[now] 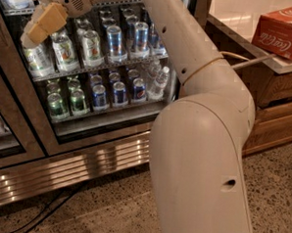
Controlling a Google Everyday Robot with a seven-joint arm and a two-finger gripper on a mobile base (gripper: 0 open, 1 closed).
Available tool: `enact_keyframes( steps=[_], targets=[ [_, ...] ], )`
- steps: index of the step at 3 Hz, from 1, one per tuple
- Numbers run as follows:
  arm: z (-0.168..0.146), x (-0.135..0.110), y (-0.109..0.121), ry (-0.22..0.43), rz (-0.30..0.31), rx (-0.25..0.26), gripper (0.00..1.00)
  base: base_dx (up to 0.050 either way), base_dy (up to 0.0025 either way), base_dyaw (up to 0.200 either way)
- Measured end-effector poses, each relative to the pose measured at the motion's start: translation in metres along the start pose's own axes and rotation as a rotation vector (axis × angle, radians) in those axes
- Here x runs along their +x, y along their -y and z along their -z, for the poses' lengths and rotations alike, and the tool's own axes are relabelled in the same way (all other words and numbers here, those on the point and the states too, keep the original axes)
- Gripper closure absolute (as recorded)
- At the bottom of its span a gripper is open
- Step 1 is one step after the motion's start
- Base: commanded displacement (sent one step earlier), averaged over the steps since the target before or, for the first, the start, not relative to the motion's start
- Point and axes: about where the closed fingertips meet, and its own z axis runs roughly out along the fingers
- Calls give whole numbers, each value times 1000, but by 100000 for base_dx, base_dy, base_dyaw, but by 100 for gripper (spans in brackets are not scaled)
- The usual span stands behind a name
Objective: Open right fridge door
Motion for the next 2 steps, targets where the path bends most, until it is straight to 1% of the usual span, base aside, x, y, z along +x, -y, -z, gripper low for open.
enact_keyframes(
  steps=[1,2],
  targets=[
    [0,0,0,0,0,0,0,0,0,0],
    [5,13,7,56,15,18,0,0,0,0]
  ],
)
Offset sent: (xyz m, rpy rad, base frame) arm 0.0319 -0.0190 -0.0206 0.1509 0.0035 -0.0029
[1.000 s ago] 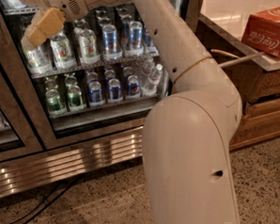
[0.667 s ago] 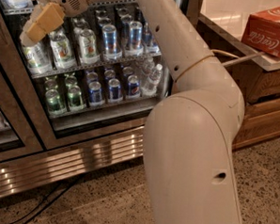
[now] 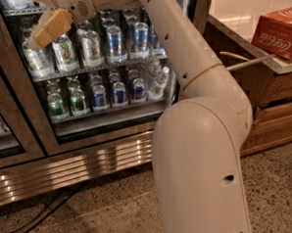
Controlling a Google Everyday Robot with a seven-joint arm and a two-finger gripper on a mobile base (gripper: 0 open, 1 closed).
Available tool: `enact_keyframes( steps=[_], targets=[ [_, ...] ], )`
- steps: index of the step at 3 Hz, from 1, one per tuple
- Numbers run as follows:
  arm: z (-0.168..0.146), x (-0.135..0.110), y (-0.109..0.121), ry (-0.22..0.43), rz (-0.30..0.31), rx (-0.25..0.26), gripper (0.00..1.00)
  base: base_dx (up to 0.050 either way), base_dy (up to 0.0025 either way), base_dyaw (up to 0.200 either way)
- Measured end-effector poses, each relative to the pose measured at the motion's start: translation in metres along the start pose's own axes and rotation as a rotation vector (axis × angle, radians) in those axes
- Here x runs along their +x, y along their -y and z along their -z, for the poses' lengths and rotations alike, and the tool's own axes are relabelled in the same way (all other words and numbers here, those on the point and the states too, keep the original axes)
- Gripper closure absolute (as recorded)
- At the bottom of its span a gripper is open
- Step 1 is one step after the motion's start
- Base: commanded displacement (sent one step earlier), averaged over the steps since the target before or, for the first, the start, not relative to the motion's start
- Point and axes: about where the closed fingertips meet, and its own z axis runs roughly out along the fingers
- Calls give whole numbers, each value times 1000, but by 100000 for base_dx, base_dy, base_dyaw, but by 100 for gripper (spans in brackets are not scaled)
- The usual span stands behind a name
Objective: Open right fridge door
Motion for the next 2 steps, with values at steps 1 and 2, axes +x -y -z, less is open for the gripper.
enact_keyframes(
  steps=[1,2],
  targets=[
    [-7,21,12,66,2,-12,0,0,0,0],
    [-9,31,16,93,-2,-18,0,0,0,0]
  ],
)
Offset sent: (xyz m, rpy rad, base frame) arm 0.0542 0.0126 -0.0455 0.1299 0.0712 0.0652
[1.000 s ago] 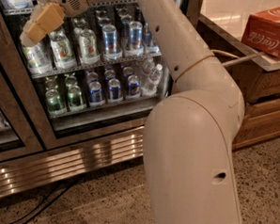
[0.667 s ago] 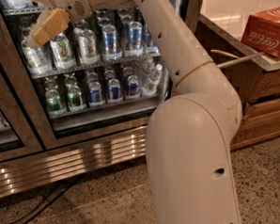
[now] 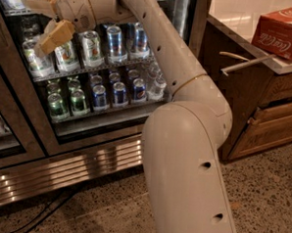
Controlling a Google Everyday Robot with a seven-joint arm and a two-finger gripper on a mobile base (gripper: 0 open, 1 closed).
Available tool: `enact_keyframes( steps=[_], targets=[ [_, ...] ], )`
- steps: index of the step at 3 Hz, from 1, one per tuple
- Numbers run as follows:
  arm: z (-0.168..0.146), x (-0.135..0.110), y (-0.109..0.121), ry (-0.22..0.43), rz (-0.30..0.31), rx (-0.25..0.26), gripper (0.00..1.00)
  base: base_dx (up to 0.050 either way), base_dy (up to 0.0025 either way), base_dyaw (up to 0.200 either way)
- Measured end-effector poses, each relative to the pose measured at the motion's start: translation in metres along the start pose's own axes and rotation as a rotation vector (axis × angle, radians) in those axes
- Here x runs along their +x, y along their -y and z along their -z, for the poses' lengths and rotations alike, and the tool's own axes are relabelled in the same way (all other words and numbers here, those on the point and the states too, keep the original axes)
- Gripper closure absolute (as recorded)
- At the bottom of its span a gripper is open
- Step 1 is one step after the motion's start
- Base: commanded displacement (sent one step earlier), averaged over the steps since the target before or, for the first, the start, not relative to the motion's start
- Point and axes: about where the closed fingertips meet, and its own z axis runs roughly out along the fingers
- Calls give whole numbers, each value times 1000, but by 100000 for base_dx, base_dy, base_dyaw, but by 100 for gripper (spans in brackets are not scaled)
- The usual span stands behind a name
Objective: Open right fridge door
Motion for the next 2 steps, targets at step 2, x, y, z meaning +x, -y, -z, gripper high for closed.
enact_keyframes(
  steps=[2],
  targets=[
    [-16,15,-4,17,-31,-54,0,0,0,0]
  ],
)
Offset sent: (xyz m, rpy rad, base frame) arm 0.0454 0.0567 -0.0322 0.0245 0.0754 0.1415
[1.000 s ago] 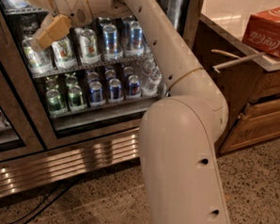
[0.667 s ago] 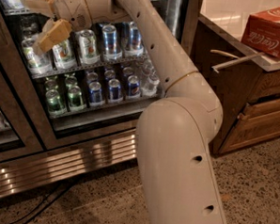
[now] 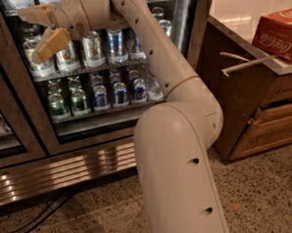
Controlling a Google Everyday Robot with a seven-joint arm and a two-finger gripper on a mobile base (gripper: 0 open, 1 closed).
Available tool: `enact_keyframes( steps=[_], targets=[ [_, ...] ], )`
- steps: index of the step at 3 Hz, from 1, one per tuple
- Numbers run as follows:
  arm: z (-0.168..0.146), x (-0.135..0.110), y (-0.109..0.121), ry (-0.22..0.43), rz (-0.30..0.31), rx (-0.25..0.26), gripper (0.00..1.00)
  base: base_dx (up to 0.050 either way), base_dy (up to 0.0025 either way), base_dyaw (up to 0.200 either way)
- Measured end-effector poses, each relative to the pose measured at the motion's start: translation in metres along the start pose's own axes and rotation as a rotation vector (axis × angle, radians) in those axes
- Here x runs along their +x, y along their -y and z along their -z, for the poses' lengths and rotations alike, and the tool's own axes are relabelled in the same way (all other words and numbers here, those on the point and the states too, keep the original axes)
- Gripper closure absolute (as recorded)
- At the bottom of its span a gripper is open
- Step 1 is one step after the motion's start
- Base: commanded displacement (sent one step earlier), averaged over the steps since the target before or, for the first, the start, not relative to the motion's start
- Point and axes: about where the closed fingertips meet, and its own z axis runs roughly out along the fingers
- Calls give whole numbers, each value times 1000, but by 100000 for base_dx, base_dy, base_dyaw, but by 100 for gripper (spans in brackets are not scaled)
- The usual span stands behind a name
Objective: Open right fridge door
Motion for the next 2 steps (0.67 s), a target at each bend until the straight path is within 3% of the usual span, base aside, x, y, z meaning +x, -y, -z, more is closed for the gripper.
enact_keyframes(
  steps=[2],
  targets=[
    [-26,22,0,18,-59,-80,0,0,0,0]
  ],
)
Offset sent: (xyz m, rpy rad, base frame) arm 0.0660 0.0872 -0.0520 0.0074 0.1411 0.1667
